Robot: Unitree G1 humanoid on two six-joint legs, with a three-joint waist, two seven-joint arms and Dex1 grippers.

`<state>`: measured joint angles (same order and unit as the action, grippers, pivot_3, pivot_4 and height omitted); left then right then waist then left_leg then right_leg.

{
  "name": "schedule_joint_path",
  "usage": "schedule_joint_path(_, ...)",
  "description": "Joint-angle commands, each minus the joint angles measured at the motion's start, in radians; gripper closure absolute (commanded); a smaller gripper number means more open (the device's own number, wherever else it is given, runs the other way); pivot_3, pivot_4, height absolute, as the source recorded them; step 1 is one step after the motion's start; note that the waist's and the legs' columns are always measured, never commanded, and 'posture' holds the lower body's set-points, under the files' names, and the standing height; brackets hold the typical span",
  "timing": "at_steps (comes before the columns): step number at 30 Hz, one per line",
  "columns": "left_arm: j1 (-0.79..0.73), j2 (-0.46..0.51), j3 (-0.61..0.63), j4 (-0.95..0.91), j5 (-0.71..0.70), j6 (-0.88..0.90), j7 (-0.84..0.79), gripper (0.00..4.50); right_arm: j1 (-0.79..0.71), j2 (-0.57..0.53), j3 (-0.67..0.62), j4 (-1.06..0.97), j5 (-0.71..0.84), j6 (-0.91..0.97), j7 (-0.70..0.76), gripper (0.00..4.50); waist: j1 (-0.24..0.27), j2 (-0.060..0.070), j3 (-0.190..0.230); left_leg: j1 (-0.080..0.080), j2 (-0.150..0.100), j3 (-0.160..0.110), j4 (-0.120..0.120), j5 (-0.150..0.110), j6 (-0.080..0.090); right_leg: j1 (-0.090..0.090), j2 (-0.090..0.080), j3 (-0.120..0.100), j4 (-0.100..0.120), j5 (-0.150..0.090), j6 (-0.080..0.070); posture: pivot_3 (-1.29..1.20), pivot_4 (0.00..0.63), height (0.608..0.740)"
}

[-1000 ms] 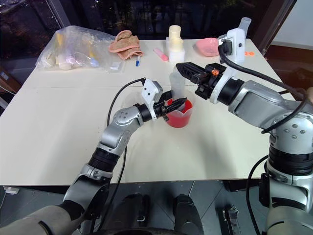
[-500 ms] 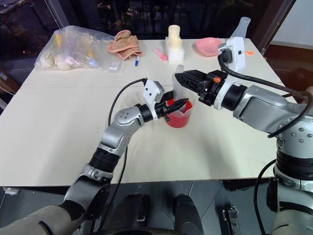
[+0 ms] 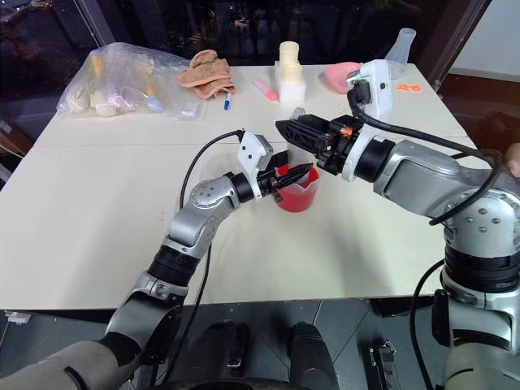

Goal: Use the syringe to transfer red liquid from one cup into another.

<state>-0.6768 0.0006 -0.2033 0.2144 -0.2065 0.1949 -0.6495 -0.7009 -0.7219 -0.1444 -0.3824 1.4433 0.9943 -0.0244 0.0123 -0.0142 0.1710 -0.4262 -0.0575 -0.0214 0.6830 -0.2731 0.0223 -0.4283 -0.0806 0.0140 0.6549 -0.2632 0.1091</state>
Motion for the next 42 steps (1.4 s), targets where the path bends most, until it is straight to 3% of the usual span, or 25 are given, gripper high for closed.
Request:
schedule_joint_path(1, -0.01, -0.006, -0.01, -0.061, -0.005, -0.002, -0.005, 2.98, -0.03, 0.013, 0.007, 0.024, -0.054, -0.01, 0.037, 2.71, 0.0, 0.0, 0.0, 0.0, 0.0, 0.0, 0.0, 0.0, 0.0, 0.0, 0.0, 0.0, 0.0, 0.0, 0.0, 0.0, 0.15, 0.74)
schedule_joint_path(4, -0.006, -0.004, -0.01, -0.07, -0.004, 0.004, -0.004, 2.98, -0.035, 0.02, 0.003, 0.031, -0.079, -0.005, 0.057, 3.54, 0.0, 0.0, 0.0, 0.0, 0.0, 0.0, 0.0, 0.0, 0.0, 0.0, 0.0, 0.0, 0.0, 0.0, 0.0, 0.0, 0.15, 0.74)
schedule_joint_path(6, -0.004, -0.003, -0.011, -0.075, -0.004, 0.007, -0.004, 2.98, -0.037, 0.024, 0.0, 0.033, -0.089, -0.001, 0.066, 4.44, 0.0, 0.0, 0.0, 0.0, 0.0, 0.0, 0.0, 0.0, 0.0, 0.0, 0.0, 0.0, -0.001, 0.0, 0.0, 0.0, 0.15, 0.74)
schedule_joint_path(42, 0.042, 0.023, -0.054, -0.026, 0.025, -0.001, -0.03, 2.98, -0.167, 0.016, -0.094, 0.109, -0.068, 0.024, 0.055, 4.44, 0.0, 0.0, 0.0, -0.001, 0.0, 0.0, -0.002, -0.001, 0.001, 0.0, -0.001, 0.0, -0.004, 0.0, 0.0, 0.0, 0.15, 0.74)
